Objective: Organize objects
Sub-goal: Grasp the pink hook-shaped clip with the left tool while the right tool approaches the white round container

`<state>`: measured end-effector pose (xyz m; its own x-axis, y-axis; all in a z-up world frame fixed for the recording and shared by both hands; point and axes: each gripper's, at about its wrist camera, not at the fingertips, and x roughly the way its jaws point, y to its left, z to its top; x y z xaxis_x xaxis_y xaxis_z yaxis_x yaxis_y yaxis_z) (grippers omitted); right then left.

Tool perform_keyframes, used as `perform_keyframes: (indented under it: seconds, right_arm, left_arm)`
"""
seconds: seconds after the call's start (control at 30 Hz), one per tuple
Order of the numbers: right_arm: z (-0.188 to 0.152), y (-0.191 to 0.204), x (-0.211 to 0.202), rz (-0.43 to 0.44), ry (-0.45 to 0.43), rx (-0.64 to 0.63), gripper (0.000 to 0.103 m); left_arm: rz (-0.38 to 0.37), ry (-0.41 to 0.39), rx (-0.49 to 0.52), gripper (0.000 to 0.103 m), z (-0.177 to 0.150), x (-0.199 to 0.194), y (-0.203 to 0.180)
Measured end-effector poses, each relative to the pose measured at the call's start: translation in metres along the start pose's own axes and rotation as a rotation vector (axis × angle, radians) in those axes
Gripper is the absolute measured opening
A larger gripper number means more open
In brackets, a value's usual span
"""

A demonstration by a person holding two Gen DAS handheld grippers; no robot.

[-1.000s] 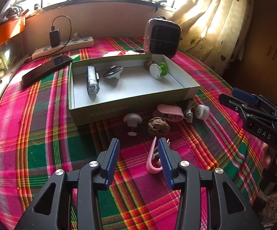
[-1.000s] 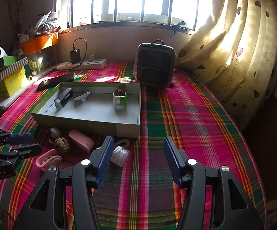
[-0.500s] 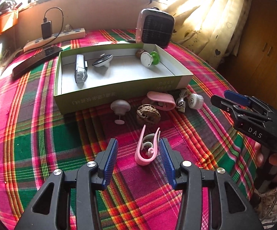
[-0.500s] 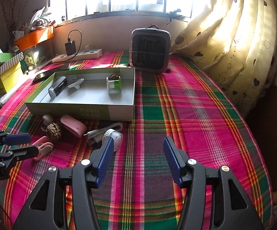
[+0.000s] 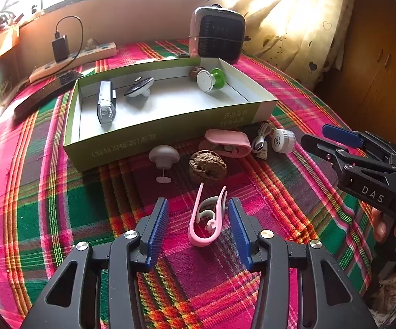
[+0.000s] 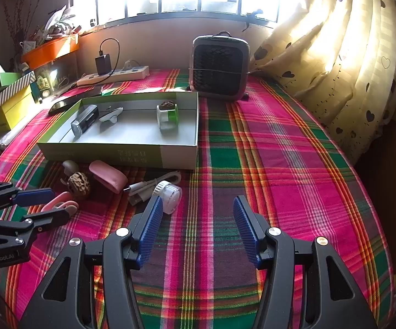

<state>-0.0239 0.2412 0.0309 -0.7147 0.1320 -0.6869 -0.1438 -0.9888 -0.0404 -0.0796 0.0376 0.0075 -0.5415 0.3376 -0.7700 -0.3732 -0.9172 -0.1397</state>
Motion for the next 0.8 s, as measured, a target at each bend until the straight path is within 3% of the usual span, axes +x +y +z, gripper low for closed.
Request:
perform_keyframes:
  seconds: [0.33,0.6,0.8]
  right_arm:
    - [0.001,0.004,0.003,-0.001,0.011,-0.007,0.055]
    - [0.0,0.007,0.006,-0.001,0.018,-0.008,0.055]
    - [0.002,0.01,0.006,0.005,0.018,-0.006,0.055]
  left_arm:
    - [0.018,-0.004,0.007,0.042,0.002,0.002,-0.001]
    - [0.034,-0.012,-0.003,0.025,0.001,0.001,0.005]
    - [0.034,-0.016,-0.031,0.022,-0.001,-0.001,0.012]
